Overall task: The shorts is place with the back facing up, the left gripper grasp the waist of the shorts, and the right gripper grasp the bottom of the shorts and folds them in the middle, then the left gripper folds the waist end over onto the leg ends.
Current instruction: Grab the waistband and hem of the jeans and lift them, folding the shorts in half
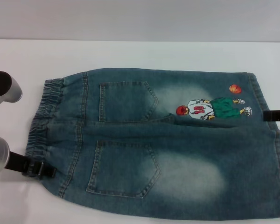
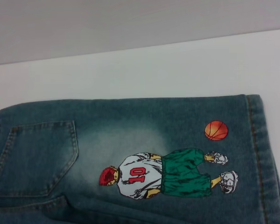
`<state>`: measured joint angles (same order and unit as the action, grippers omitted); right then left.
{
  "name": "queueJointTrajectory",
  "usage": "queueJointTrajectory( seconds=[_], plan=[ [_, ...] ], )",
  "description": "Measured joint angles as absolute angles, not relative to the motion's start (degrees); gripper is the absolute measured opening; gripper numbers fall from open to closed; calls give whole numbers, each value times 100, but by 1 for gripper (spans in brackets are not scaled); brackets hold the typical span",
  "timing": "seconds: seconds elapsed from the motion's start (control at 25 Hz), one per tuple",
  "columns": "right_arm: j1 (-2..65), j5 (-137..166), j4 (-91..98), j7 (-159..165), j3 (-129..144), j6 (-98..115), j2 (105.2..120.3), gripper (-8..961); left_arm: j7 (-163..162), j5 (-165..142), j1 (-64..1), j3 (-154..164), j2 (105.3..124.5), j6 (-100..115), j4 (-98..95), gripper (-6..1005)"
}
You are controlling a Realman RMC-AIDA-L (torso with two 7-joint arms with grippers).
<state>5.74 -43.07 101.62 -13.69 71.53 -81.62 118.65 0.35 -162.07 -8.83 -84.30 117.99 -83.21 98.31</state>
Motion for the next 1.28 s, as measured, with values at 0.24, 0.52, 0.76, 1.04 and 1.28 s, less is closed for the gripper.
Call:
queueJointTrajectory(
  seconds=[0.24, 0.52, 0.76, 1.04, 1.28],
  plan=[
    [628, -4307, 10092, -1426, 7150, -8164, 11870, 716, 23, -16321, -972, -8429, 11807, -8346, 9729, 794],
    [676, -4307, 10067, -1426, 7145, -8165, 11863, 716, 17, -16357, -1014, -8434, 11816, -8372, 9702, 794],
    [733, -4307, 10020, -1426, 7144, -8165, 11864, 716, 17, -16340, -1097, -8479, 11813, -8382, 9527, 794],
    [749, -4307, 10019, -1425, 7152, -8165, 11866, 716, 17, -16327, -1141, -8482, 11812, -8385, 9468, 794],
    [756, -4307, 10019, -1427, 7144, -8165, 11863, 716, 14, -16320, -1152, -8482, 11811, -8400, 9523, 793]
  ],
)
